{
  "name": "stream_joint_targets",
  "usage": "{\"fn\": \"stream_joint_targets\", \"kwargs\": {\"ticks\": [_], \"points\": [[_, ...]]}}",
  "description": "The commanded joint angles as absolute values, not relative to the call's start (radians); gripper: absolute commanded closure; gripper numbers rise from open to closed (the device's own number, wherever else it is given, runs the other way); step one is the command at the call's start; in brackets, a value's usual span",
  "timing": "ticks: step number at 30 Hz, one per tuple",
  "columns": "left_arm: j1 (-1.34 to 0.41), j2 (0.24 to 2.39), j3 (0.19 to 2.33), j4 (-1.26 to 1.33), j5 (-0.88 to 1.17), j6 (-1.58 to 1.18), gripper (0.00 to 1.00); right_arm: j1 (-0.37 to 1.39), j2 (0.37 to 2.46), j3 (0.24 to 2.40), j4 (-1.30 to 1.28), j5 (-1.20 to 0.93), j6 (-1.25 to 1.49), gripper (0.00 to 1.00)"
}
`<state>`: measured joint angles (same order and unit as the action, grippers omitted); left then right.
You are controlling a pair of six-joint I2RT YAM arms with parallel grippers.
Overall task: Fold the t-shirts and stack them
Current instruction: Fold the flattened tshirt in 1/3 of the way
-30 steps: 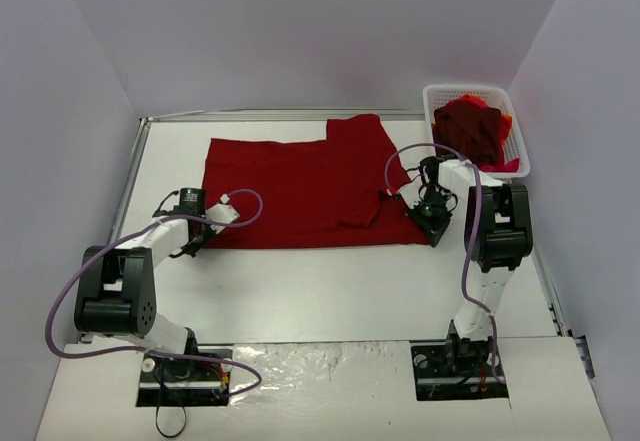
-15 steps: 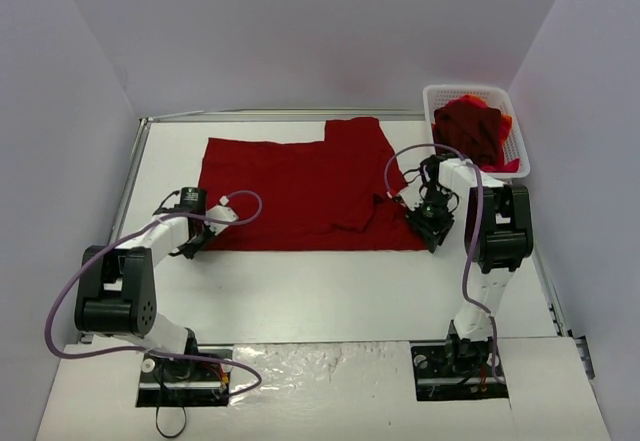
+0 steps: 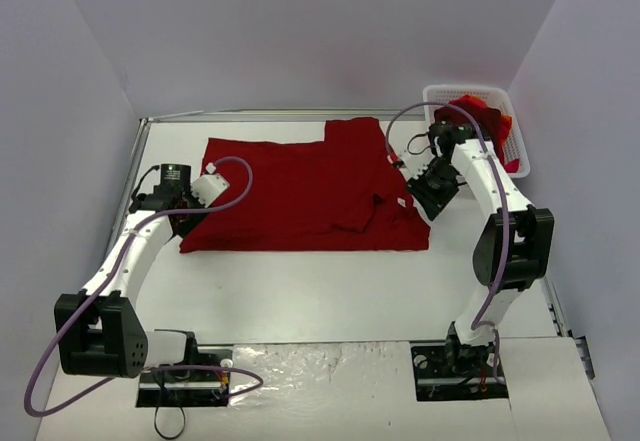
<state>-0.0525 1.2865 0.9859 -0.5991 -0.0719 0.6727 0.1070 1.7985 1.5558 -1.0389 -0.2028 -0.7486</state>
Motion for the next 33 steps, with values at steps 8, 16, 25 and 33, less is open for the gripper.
{"fn": "stream_joint_targets", "kwargs": {"ticks": [8,16,25,33], "points": [[-0.058,1.316,1.068,-0.583,0.058,0.43,0.56,0.299,1.908,1.654,-0.993,-0.31,-0.666,0.7],[-0.057,1.304,1.055,-0.545,0.028,0.377,0.56,0.345,2.071,1.764,-0.956,-0.357,-0.653,0.71],[-0.057,1.296,1.034,-0.531,0.012,0.356,0.56,0.394,2.118,1.767,-0.936,-0.376,-0.66,0.68],[-0.058,1.308,1.029,-0.529,0.011,0.35,0.56,0.442,2.161,1.772,-0.934,-0.379,-0.661,0.66]]}}
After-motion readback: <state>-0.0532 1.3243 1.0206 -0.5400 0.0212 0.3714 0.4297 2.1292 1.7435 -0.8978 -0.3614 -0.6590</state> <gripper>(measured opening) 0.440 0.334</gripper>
